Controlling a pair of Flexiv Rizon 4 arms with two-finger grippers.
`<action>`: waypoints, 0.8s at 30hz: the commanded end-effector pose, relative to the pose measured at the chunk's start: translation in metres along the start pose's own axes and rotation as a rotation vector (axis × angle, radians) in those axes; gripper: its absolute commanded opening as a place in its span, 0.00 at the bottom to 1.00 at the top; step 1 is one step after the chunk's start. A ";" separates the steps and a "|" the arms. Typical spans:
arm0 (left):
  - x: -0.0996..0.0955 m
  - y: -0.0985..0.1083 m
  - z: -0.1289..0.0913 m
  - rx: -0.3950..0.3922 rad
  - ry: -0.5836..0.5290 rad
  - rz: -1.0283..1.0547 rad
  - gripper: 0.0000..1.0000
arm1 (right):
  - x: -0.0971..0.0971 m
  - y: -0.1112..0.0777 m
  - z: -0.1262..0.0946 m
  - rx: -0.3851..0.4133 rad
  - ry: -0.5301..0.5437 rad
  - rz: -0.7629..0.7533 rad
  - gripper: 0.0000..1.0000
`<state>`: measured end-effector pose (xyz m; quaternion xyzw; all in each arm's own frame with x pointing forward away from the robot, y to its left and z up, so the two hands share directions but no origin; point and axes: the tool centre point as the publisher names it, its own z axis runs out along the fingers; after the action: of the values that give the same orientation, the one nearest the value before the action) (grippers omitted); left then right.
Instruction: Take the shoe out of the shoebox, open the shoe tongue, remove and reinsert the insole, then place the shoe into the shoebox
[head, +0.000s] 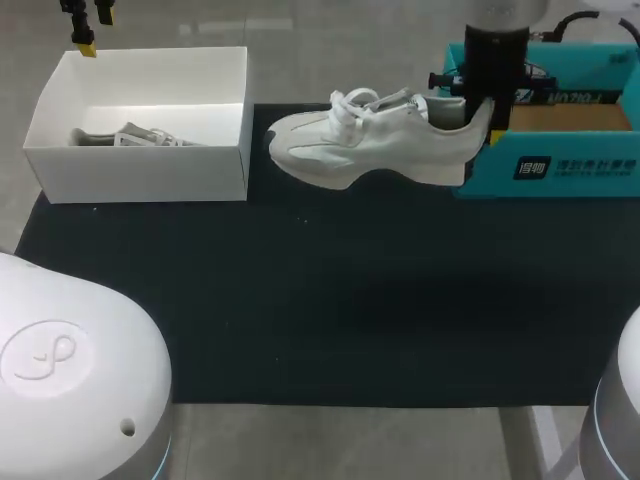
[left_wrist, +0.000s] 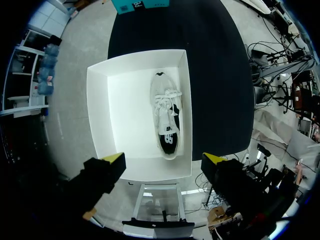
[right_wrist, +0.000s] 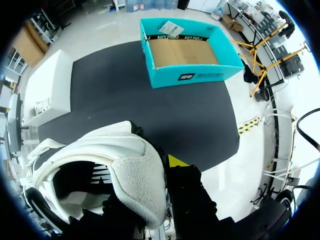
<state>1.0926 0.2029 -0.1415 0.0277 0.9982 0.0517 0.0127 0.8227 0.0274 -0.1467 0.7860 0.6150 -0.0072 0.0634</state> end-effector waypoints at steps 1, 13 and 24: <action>0.001 0.000 0.000 -0.001 -0.001 0.001 1.00 | 0.003 -0.004 0.006 0.013 0.018 0.010 0.00; 0.001 0.000 0.000 -0.001 -0.001 0.001 1.00 | 0.003 -0.004 0.006 0.013 0.018 0.010 0.00; 0.001 0.000 0.000 -0.001 -0.001 0.001 1.00 | 0.004 -0.007 0.010 0.033 0.017 0.018 0.00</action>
<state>1.0926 0.2029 -0.1415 0.0277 0.9982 0.0516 0.0127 0.8177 0.0319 -0.1542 0.7902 0.6107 -0.0067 0.0508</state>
